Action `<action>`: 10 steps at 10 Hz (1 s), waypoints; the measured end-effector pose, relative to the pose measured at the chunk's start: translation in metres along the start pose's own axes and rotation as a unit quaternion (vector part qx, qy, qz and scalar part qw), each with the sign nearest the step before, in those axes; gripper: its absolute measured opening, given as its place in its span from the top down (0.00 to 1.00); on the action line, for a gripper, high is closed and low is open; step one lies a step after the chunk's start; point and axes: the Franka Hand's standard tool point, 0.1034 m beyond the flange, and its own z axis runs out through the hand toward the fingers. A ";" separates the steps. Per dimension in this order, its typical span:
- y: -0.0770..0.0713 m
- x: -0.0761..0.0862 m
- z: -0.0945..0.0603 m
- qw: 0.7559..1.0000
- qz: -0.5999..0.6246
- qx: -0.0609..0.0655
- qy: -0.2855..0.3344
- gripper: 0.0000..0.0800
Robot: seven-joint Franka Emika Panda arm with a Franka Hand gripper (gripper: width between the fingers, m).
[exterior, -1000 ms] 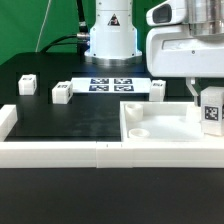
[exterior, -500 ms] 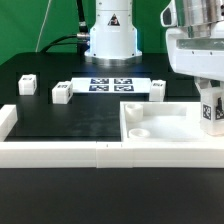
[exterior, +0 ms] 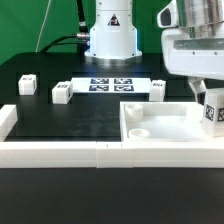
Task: Assemble one leg
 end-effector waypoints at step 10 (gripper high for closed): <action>0.002 0.021 -0.006 0.844 -0.535 -0.044 -0.016 0.19</action>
Offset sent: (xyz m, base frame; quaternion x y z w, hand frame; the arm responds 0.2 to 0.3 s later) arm 0.0114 -0.0033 0.0018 -0.1219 -0.0108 -0.3764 0.9183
